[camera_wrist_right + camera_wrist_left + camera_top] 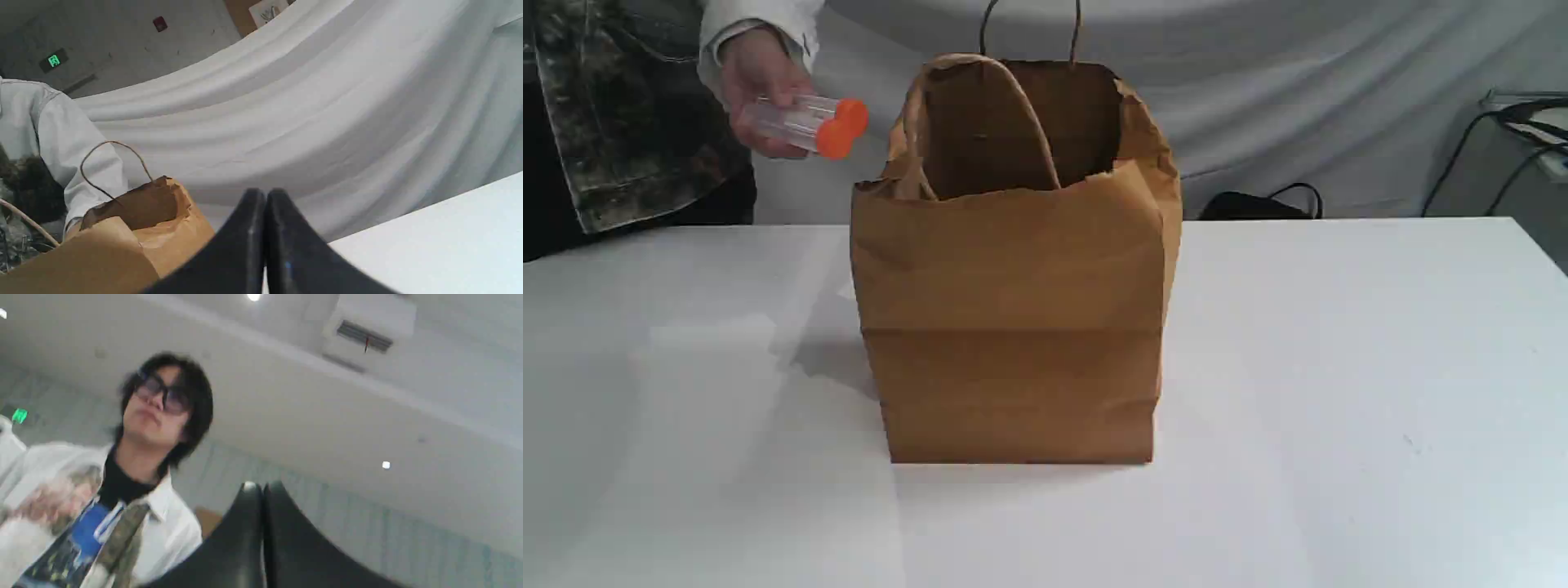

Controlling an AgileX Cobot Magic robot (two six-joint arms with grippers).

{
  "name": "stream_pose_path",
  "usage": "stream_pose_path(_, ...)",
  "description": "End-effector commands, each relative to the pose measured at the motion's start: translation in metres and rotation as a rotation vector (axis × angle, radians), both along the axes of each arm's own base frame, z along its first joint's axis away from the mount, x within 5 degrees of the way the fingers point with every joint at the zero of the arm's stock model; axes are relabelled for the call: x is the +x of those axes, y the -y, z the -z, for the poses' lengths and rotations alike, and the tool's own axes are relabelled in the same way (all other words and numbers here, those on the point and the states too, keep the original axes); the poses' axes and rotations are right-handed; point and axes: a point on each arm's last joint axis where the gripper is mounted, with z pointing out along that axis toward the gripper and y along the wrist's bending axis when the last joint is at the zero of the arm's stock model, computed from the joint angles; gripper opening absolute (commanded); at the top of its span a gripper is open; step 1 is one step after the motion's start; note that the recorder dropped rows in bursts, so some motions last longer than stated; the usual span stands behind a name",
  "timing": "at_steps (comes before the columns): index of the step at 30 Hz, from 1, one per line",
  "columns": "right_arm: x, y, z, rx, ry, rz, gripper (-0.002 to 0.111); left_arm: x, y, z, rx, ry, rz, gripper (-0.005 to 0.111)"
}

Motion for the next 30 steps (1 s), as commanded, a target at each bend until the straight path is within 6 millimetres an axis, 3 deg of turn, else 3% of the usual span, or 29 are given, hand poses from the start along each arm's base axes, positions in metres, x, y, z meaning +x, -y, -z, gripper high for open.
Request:
stream_pose_path(1, 0.000, 0.000, 0.001, -0.002, -0.002, -0.003, 0.000, -0.006, 0.001, -0.003, -0.072, 0.092, 0.117, 0.000)
stream_pose_path(5, -0.001, 0.000, 0.000, 0.001, 0.008, 0.002, 0.000, -0.022, 0.022, -0.013, 0.209, 0.312, 0.122, 0.000)
stream_pose_path(8, 0.000, 0.000, 0.000, 0.003, 0.006, 0.000, 0.000, -0.021, 0.033, -0.020, 0.403, 0.355, 0.029, 0.000)
stream_pose_path(14, 0.000, 0.000, 0.001, 0.003, 0.001, -0.002, 0.000, -0.004, 0.033, -0.064, 0.491, 0.363, -0.177, 0.000)
stream_pose_path(19, 0.000, 0.000, 0.001, 0.003, 0.001, -0.002, 0.000, 0.032, 0.034, -0.105, 0.544, 0.320, -0.276, 0.000)
stream_pose_path(23, 0.000, 0.000, 0.001, 0.003, 0.003, -0.001, 0.000, 0.073, 0.029, -0.139, 0.463, 0.257, -0.290, 0.000)
stream_pose_path(26, 0.000, 0.000, 0.001, 0.003, 0.003, -0.001, 0.000, 0.115, 0.035, -0.160, 0.532, 0.085, -0.230, 0.000)
stream_pose_path(30, 0.000, 0.000, 0.001, 0.003, 0.003, -0.001, 0.000, 0.174, 0.046, -0.175, 0.685, -0.270, -0.090, 0.000)
